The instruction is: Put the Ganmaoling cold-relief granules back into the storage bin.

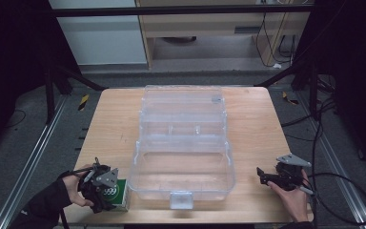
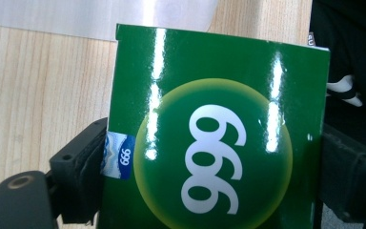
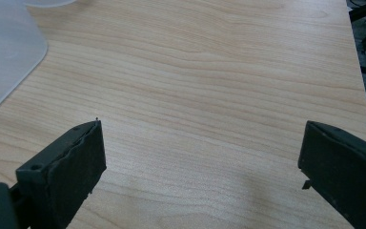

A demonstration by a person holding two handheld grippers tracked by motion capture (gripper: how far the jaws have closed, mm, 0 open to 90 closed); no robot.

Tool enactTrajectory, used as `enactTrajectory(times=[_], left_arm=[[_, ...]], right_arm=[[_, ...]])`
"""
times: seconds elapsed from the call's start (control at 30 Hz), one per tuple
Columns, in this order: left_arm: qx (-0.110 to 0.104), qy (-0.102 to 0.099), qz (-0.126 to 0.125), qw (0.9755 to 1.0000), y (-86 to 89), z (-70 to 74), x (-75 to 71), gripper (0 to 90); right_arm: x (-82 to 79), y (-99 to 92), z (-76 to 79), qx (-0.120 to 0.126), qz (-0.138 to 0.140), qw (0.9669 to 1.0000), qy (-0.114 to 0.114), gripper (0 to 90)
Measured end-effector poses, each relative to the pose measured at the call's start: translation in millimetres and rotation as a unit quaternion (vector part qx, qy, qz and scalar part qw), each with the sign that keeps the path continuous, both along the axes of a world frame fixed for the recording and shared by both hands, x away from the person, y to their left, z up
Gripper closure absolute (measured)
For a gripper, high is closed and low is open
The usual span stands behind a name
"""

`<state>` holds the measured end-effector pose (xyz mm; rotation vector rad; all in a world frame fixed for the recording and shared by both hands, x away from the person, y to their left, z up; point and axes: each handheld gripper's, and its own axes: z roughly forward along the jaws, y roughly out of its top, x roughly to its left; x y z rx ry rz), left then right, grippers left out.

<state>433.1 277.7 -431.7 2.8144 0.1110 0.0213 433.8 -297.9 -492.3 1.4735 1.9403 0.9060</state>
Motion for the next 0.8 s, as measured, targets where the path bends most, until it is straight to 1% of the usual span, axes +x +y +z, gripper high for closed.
enactTrajectory(times=[0.27, 0.37, 0.5, 0.6, 0.7, 0.8], left_arm=[[0.000, 0.000, 0.000, 1.0000, 1.1, 2.2, -0.4, 13.7], [-0.003, 0.001, 0.005, 1.0000, 2.8, 5.3, -0.9, 14.0], [-0.008, 0.003, 0.011, 0.9999, 3.7, 11.3, -2.6, 14.1], [-0.009, 0.000, 0.014, 0.9999, 4.1, 17.0, -3.2, 14.2], [-0.016, -0.003, 0.019, 0.9997, 6.0, 23.1, -3.4, 14.3], [-0.015, -0.007, 0.024, 0.9996, 9.7, 31.1, -3.9, 14.3]], right_arm=[[-0.1, -0.2, 0.2, 0.001, -0.001, 1.0000, 0.001, 2.5], [0.0, -0.2, 0.2, 0.000, 0.000, 1.0000, 0.001, 2.5], [0.0, -0.2, 0.2, 0.001, -0.001, 1.0000, 0.001, 2.5], [-0.2, -0.2, 0.4, 0.001, 0.000, 1.0000, 0.001, 2.5], [-0.6, -0.2, 0.8, 0.003, -0.001, 1.0000, 0.001, 2.5], [-0.6, -0.3, 1.0, 0.004, -0.001, 1.0000, 0.001, 2.5]])
